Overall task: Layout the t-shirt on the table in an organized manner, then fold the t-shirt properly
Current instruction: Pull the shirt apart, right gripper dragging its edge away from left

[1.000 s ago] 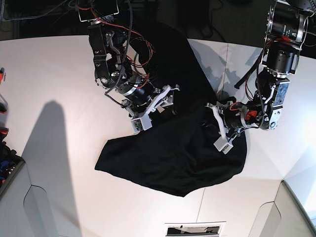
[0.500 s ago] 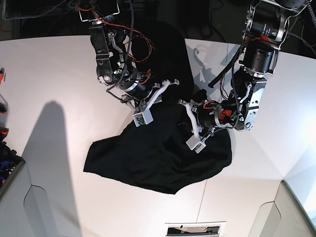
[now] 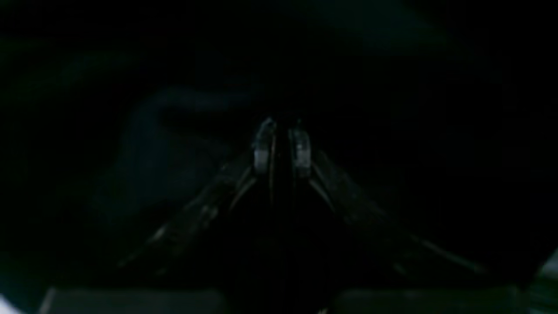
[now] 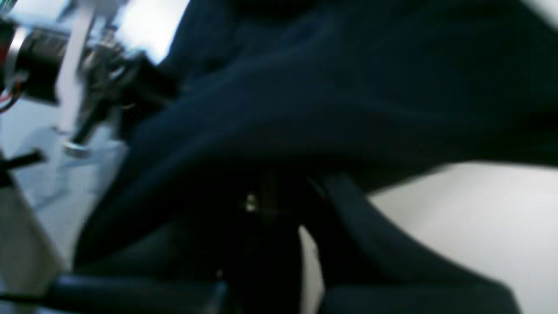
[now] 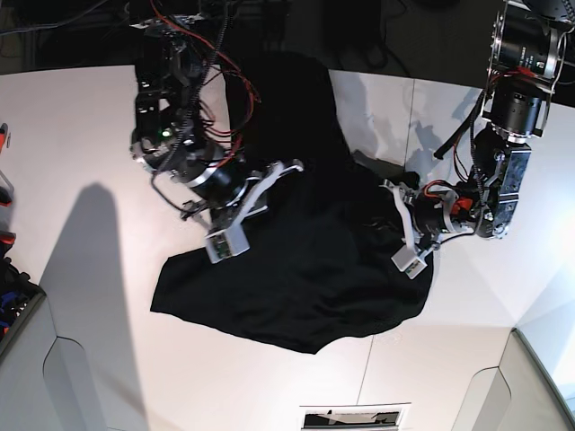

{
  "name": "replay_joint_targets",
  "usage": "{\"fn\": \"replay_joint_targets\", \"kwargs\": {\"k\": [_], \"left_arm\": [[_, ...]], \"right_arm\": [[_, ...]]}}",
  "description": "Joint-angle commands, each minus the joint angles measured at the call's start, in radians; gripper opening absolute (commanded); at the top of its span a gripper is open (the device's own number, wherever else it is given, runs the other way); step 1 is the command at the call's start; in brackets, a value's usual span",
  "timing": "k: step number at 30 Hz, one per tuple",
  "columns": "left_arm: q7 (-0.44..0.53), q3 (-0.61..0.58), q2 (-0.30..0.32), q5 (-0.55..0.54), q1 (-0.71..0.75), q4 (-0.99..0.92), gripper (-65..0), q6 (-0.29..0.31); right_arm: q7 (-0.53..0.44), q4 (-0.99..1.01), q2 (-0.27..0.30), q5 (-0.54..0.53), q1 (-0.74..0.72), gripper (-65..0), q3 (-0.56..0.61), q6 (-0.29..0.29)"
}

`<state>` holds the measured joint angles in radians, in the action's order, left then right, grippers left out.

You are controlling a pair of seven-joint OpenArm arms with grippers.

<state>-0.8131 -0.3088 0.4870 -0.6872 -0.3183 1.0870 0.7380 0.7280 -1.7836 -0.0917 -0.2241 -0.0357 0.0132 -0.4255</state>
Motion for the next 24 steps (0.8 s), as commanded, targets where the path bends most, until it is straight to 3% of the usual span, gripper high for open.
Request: {"fn": "replay_joint_targets", "kwargs": {"k": [1, 6, 14, 24], "left_arm": [[-0.060, 0.002, 0.027, 0.083, -0.010, -0.004, -57.4, -0.040], [-0.042, 0.002, 0.057, 0.140, -0.030, -0.004, -57.4, -0.040], [-0.014, 0.002, 0.059, 0.158, -0.108, -0.004, -57.4, -0.040], [-0.005, 0.001, 0.052, 0.177, -0.184, -0.004, -57.4, -0.040]], "right_arm": [[-0.002, -0.027, 0.019, -0.004, -0.016, -65.0, -0.021, 0.004], [0.017, -0.037, 0.065, -0.010, -0.006, -65.0, -0.132, 0.004], [0.043, -0.042, 0.134, -0.126, 0.084, -65.0, -0.327, 0.003], [0.047, -0.111, 0.136, -0.282, 0.233, -65.0, -0.494, 0.001]]}}
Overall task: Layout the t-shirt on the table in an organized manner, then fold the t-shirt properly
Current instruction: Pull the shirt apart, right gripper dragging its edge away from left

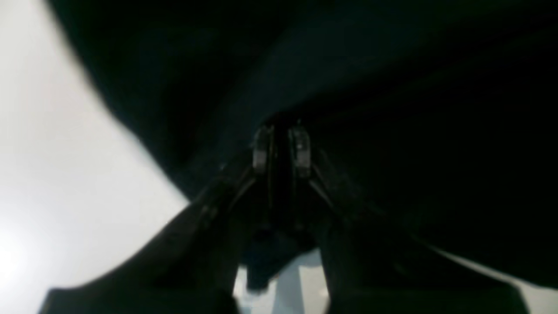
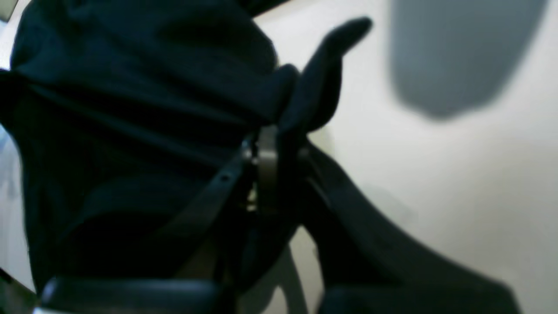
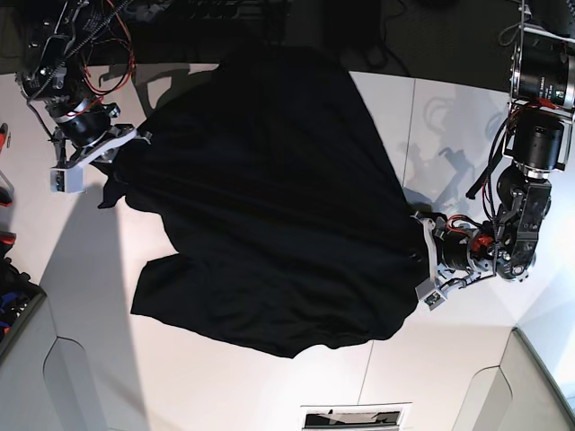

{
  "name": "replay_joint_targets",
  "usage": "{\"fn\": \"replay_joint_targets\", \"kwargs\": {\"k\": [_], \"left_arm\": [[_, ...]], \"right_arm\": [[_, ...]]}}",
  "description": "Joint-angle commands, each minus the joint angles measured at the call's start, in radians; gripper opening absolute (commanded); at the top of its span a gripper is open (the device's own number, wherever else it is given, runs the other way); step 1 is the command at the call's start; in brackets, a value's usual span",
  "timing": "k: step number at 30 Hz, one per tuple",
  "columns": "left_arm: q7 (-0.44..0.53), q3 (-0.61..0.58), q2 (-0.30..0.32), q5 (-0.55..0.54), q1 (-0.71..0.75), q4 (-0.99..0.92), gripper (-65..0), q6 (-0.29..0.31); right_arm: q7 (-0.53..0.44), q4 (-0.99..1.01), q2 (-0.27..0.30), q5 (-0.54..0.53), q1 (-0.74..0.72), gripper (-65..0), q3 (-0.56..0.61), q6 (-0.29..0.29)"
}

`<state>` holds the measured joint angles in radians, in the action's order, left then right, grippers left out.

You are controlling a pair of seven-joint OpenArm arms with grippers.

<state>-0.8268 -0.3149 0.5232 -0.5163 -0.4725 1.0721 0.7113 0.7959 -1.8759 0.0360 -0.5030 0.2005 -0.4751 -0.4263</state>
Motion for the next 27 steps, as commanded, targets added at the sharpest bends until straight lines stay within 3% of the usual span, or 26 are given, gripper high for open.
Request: {"fn": "replay_joint_targets", "kwargs": {"k": [1, 3, 6, 7, 9, 13, 19, 21, 24, 27], "left_arm": [[0.011, 0.007, 0.014, 0.008, -0.035, 0.011, -57.4, -0.013], [0.016, 0.007, 0.007, 0.034, -0.040, 0.011, -57.4, -0.013], [0.043, 0.007, 0.002, 0.042, -0.043, 0.011, -57.4, -0.013], [0.045, 0.007, 0.002, 0.042, -0.043, 0.011, -57.4, -0.013], [0.038, 0.007, 0.001, 0.039, -0.043, 0.011, -57.4, -0.013], [-0.020, 0.008, 0.016, -0.028, -0.043, 0.017, -57.4, -0.039], [-0.042, 0.009, 0.105, -0.203, -0.042, 0.101, -57.4, -0.031], [-0.059, 0.009, 0.135, -0.233, -0.042, 0.152, -57.4, -0.013], [-0.104, 0.008, 0.164, -0.333, -0.039, 0.210, -57.4, -0.013], [-0.161, 0.008, 0.167, -0.424, -0.007, 0.254, -57.4, -0.013]], "right_arm": [[-0.021, -0.019, 0.008, -0.020, 0.009, -65.0, -0.013, 0.000], [-0.020, -0.019, 0.008, -0.025, 0.024, -64.3, -0.015, -0.009], [-0.018, -0.019, 0.008, -0.029, 0.027, -32.6, -0.015, -0.008], [-0.020, -0.020, 0.008, -0.029, 0.025, -25.6, -0.015, -0.008], [-0.023, -0.025, 0.008, -0.029, 0.019, -21.5, -0.017, -0.008], [-0.023, -0.082, 0.008, -0.029, -0.011, -21.6, -0.033, -0.007], [-0.038, -0.195, 0.015, -0.012, -0.090, -21.9, -0.035, -0.024], [-0.059, -0.194, 0.039, 0.026, -0.134, -31.3, -0.017, -0.031], [-0.071, -0.184, 0.088, 0.113, -0.217, -65.0, 0.035, -0.014], [-0.120, -0.120, 0.141, 0.196, -0.303, -65.0, 0.089, 0.006]]}}
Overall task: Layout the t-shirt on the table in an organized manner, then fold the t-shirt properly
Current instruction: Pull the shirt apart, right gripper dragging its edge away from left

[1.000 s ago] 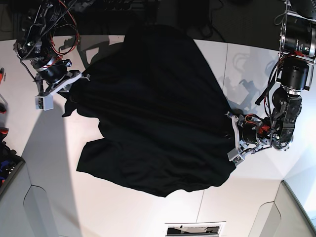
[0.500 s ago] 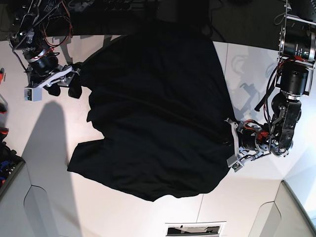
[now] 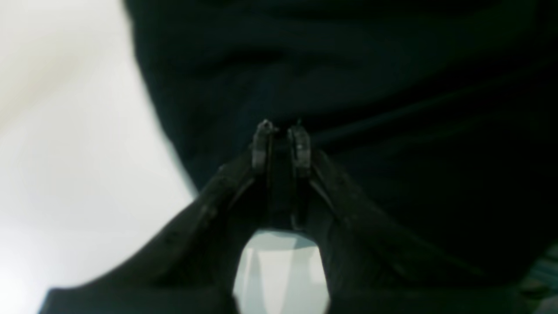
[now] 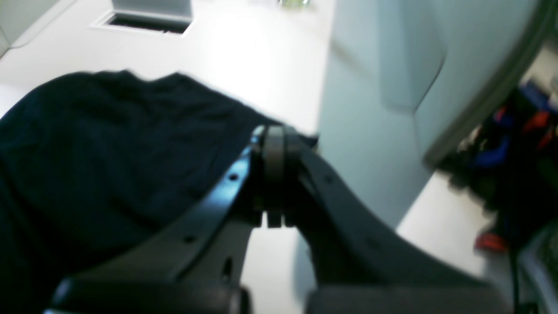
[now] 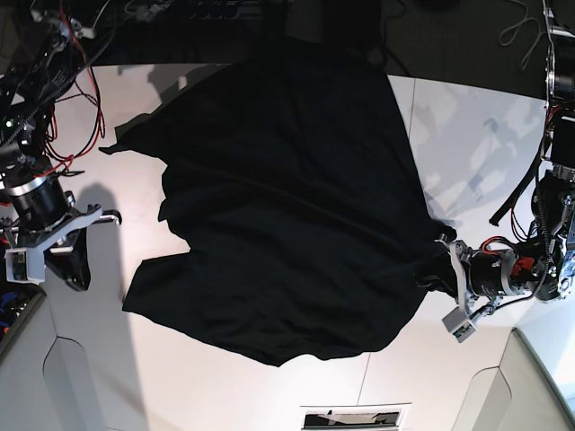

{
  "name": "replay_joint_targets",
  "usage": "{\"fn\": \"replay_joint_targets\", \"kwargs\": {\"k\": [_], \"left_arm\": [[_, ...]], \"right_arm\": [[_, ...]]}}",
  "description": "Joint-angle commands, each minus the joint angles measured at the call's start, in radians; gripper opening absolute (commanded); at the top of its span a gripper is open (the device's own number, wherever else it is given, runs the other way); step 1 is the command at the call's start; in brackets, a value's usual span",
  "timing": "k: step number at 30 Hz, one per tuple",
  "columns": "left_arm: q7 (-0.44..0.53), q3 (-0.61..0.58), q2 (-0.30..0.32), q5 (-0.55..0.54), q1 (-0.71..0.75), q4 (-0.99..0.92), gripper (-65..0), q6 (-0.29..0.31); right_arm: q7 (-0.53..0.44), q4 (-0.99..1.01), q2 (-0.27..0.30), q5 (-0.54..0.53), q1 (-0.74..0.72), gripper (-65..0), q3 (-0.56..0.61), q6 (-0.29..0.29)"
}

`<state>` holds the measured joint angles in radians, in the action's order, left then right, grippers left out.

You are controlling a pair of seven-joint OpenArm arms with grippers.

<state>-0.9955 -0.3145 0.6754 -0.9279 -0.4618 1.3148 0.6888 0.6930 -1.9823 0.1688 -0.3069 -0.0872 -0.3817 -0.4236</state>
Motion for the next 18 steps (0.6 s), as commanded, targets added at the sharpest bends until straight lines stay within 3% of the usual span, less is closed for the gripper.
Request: {"fn": "replay_joint_targets", "kwargs": {"k": [1, 6, 10, 18], "left_arm": [[-0.001, 0.008, 0.014, -0.026, 0.004, 0.026, -57.4, 0.009], [-0.003, 0.008, -0.017, -0.048, 0.162, 0.096, -57.4, 0.009], [-0.004, 0.008, -0.093, -0.048, 0.284, 0.184, -57.4, 0.009], [-0.004, 0.008, -0.266, 0.011, 0.416, 0.203, -57.4, 0.009]], "right_arm": [[-0.027, 0.027, 0.029, 0.022, -0.047, -65.0, 0.014, 0.018], [-0.053, 0.362, 0.137, 0.043, -0.275, -65.0, 0.135, 0.035], [-0.068, 0.646, 0.213, 0.076, -0.485, -65.0, 0.272, 0.035], [-0.037, 1.033, 0.224, 0.083, -0.698, -65.0, 0.517, 0.012]]}}
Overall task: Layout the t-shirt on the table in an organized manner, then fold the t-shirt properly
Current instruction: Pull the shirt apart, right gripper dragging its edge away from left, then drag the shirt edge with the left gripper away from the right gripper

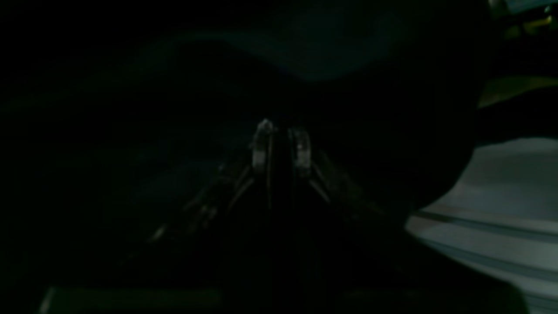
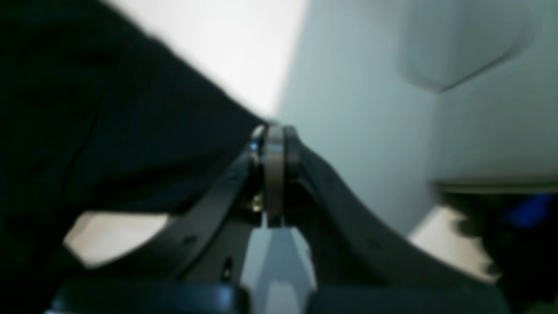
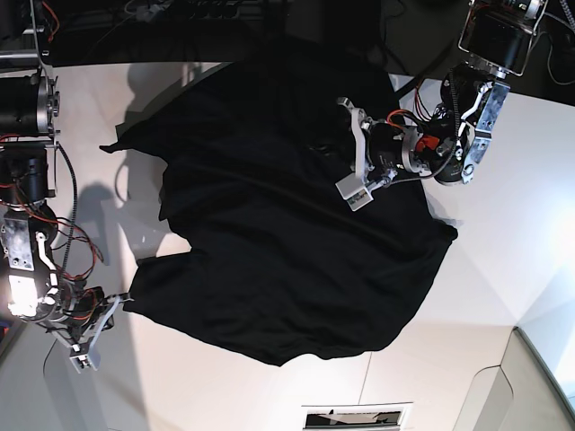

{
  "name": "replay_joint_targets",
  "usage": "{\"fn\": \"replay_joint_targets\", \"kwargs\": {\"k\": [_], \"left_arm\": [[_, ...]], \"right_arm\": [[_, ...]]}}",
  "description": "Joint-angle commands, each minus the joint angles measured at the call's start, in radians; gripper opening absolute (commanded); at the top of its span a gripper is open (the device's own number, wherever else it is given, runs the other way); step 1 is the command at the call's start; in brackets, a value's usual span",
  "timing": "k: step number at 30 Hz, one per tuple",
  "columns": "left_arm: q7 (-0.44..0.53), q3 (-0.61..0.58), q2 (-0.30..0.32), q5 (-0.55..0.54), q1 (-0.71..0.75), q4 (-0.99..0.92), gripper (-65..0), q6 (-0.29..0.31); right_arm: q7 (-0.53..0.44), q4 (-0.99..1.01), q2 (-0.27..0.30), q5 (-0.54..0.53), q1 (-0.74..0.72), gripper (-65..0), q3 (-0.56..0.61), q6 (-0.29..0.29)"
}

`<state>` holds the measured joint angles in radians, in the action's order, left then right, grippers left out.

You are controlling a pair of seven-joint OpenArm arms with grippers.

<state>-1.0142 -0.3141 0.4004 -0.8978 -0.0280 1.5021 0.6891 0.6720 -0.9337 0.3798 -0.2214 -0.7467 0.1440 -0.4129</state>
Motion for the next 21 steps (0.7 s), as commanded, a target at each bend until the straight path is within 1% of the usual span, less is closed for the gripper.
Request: {"fn": "replay_joint_targets", "kwargs": {"k": [1, 3, 6, 9, 14, 21], "left_arm": [[0.014, 0.008, -0.003, -0.013, -0.007, 0.015, -57.4, 0.009], [0.015, 0.006, -0.016, -0.002, 0.017, 0.015, -57.4, 0.009], [0.015, 0.006, -0.018, -0.002, 0.062, 0.015, -57.4, 0.009], [0.014, 0.006, -0.018, -0.003, 0.103, 0.015, -57.4, 0.009], [0.014, 0.007, -0.018, -0.003, 0.129, 0.016, -57.4, 0.009], [0.011, 0.007, -0.014, -0.003, 0.128, 0.016, -57.4, 0.009]], "right_arm": [[-0.016, 0.016, 0.013, -0.002, -0.045, -65.0, 0.018, -0.003], [-0.018, 0.061, 0.013, -0.007, -0.048, -65.0, 0.058, -0.003], [-0.021, 0.109, 0.007, -0.002, -0.048, -65.0, 0.106, -0.039], [-0.021, 0.136, 0.005, -0.002, -0.048, -65.0, 0.138, -0.058], [-0.021, 0.157, 0.005, -0.002, -0.048, -65.0, 0.145, -0.074], [-0.021, 0.245, 0.005, -0.003, -0.048, -65.0, 0.145, -0.074]]}}
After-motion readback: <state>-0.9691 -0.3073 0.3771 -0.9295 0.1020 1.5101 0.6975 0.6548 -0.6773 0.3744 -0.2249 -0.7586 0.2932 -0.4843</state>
